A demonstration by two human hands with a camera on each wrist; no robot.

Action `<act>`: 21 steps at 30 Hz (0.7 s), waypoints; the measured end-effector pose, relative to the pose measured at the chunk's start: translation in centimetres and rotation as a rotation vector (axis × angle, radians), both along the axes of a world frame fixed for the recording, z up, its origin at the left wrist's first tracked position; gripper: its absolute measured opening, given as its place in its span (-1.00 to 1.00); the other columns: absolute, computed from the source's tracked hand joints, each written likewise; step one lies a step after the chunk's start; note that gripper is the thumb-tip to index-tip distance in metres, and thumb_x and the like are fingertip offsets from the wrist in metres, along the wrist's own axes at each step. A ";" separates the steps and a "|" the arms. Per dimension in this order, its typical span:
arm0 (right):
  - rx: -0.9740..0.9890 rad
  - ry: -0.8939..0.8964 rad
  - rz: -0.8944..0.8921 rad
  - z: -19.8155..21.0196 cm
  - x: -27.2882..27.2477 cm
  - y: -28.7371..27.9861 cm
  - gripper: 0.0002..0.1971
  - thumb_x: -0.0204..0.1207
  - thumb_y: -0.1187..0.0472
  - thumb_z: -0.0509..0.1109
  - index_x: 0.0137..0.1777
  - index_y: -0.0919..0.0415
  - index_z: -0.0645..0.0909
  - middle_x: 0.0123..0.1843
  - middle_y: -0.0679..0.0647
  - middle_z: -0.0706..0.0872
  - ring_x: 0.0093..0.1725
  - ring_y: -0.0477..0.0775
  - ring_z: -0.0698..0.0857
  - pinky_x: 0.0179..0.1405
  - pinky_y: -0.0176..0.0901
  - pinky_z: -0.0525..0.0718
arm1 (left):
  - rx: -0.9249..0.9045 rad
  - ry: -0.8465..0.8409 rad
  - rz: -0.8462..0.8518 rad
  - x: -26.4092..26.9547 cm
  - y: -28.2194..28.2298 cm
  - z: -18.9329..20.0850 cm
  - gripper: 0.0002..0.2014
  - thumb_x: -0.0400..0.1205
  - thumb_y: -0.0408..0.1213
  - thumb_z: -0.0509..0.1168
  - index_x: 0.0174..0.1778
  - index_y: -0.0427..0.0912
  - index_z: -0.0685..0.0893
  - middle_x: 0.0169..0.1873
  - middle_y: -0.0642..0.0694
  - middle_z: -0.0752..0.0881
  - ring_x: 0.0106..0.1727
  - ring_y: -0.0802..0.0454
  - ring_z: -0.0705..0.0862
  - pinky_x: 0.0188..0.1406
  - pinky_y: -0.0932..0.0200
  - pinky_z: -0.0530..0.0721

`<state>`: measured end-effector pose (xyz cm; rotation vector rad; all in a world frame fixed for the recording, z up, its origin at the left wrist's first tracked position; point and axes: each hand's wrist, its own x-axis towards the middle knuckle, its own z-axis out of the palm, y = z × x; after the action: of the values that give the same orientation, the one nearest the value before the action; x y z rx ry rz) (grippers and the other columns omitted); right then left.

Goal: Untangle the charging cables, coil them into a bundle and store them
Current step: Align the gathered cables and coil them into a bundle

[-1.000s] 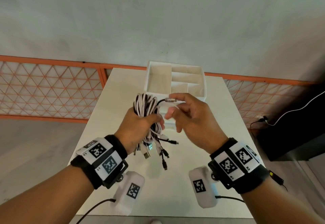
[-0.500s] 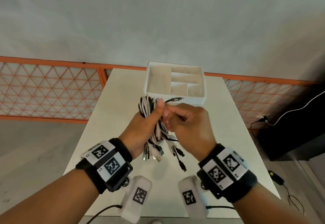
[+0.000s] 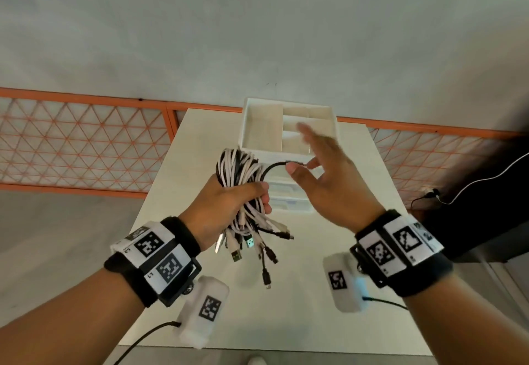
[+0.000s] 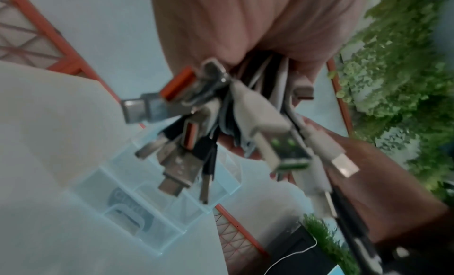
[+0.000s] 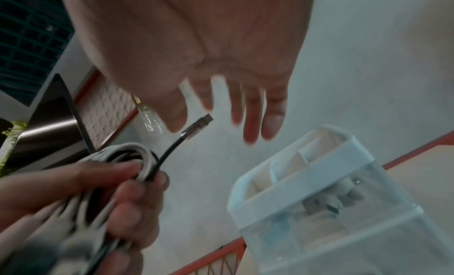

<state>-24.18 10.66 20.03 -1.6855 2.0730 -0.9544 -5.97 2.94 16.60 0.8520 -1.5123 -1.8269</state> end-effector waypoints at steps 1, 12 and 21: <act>0.102 -0.002 0.048 0.3 -0.2 -0.2 -0.61 0.72 0.00 0.30 0.53 -0.11 0.53 0.35 -0.15 0.66 0.09 -0.16 0.68 0.09 -0.25 0.65 | -0.023 -0.011 -0.019 0.1 0.1 0.0 -0.86 0.64 -0.33 0.40 -0.19 -0.32 0.72 -0.31 -0.27 0.74 -0.23 -0.21 0.76 -0.09 -0.09 0.75; 0.122 -0.600 0.171 0.1 2.5 -0.1 -0.92 0.55 0.36 0.51 -0.13 0.26 0.83 -0.25 0.25 0.79 -0.30 -0.03 0.66 -0.25 -0.23 0.63 | -0.073 0.027 -0.045 -0.2 0.2 0.1 -0.52 0.64 0.08 0.32 0.00 -0.36 0.75 -0.09 -0.44 0.78 -0.03 -0.36 0.77 0.11 -0.23 0.75; -0.141 -0.471 0.050 -0.9 3.7 -0.5 -0.72 0.48 0.48 0.42 -0.33 0.12 0.77 -0.42 -0.02 0.69 -0.49 -0.13 0.57 -0.40 -0.32 0.55 | 0.097 0.104 -0.099 -0.8 0.3 0.4 -0.58 0.57 -0.02 0.39 0.16 -0.29 0.78 0.01 -0.44 0.78 0.00 -0.37 0.78 0.12 -0.19 0.75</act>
<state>-20.46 10.17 19.14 -1.3933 1.6800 -1.3542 -6.82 3.24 16.99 0.7257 -1.4335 -1.9991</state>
